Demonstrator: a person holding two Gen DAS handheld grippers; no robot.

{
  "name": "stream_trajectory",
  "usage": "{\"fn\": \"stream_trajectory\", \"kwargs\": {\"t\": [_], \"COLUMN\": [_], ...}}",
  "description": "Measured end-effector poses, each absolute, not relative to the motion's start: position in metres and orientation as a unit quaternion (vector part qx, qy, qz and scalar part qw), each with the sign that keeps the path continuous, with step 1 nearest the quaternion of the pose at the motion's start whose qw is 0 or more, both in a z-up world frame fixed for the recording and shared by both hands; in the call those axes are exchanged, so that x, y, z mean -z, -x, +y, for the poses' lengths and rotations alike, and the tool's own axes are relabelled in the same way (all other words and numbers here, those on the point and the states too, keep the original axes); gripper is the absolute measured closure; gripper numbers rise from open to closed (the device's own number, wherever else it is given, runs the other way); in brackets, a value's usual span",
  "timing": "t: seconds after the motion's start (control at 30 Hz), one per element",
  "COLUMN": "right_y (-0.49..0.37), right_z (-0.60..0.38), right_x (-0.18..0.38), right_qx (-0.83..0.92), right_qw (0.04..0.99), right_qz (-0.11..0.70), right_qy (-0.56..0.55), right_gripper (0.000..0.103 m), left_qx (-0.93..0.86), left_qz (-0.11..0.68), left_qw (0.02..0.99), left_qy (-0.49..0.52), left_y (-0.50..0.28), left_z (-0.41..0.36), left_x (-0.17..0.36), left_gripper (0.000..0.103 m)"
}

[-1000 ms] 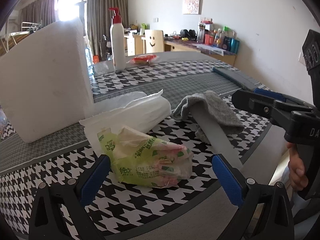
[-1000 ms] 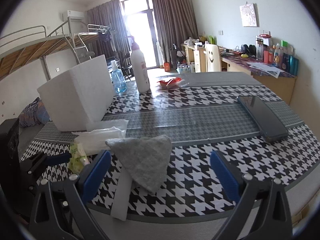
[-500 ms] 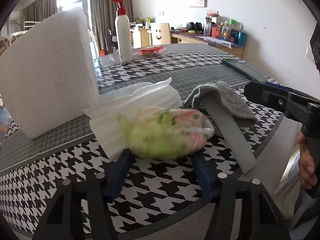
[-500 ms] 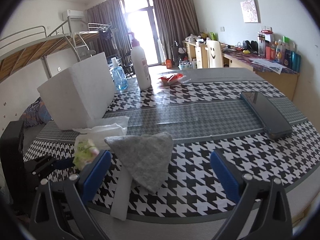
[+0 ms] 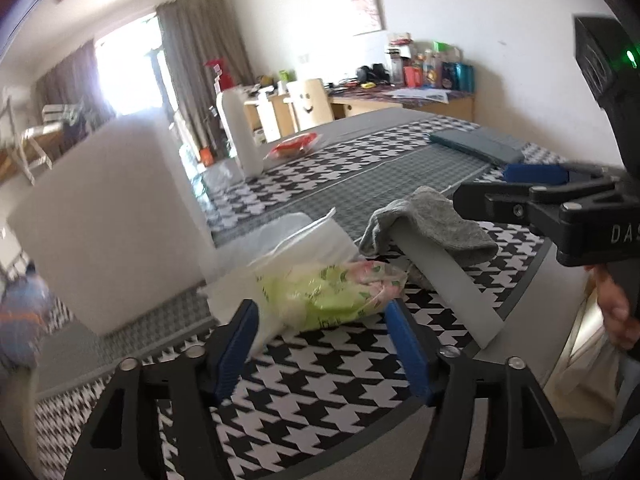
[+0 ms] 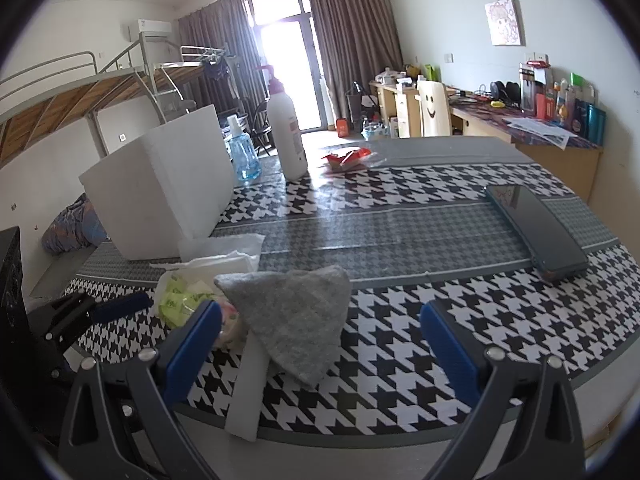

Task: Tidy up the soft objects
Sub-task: 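Lower left gripper onto tissue pack while right gripper descends over grey cloth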

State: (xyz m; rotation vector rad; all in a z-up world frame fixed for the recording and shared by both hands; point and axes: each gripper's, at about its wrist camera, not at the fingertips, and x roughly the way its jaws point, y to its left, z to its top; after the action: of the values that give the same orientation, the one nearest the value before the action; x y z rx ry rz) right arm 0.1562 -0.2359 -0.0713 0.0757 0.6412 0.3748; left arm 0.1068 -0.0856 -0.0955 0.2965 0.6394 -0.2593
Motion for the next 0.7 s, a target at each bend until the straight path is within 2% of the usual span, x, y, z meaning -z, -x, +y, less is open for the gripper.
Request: {"fn": "stream_trajectory", "kwargs": {"t": [0.23, 0.53, 0.57, 0.63, 0.7], "right_y": [-0.156, -0.158, -0.158, -0.159, -0.160], "right_z": [-0.240, -0.246, -0.246, -0.247, -0.248], "right_x": [0.070, 0.073, 0.073, 0.075, 0.076], "right_qx": [-0.189, -0.194, -0.195, -0.194, -0.193], "right_qw": [0.930, 0.927, 0.926, 0.925, 0.925], "right_qz": [0.312, 0.317, 0.317, 0.320, 0.322], "right_qy": [-0.044, -0.059, -0.060, -0.062, -0.065], "right_gripper": [0.002, 0.002, 0.002, 0.002, 0.002], "left_qx": [0.153, 0.183, 0.184, 0.181, 0.178], "left_qz": [0.315, 0.345, 0.349, 0.349, 0.347], "left_qw": [0.914, 0.898, 0.897, 0.898, 0.900], "left_qy": [-0.205, -0.201, -0.198, -0.196, -0.192], "left_y": [-0.120, -0.140, -0.141, -0.143, -0.145], "left_z": [-0.102, -0.106, -0.106, -0.107, -0.105], "left_x": [0.099, 0.107, 0.107, 0.107, 0.107], "left_gripper": [0.031, 0.031, 0.032, 0.045, 0.050]}}
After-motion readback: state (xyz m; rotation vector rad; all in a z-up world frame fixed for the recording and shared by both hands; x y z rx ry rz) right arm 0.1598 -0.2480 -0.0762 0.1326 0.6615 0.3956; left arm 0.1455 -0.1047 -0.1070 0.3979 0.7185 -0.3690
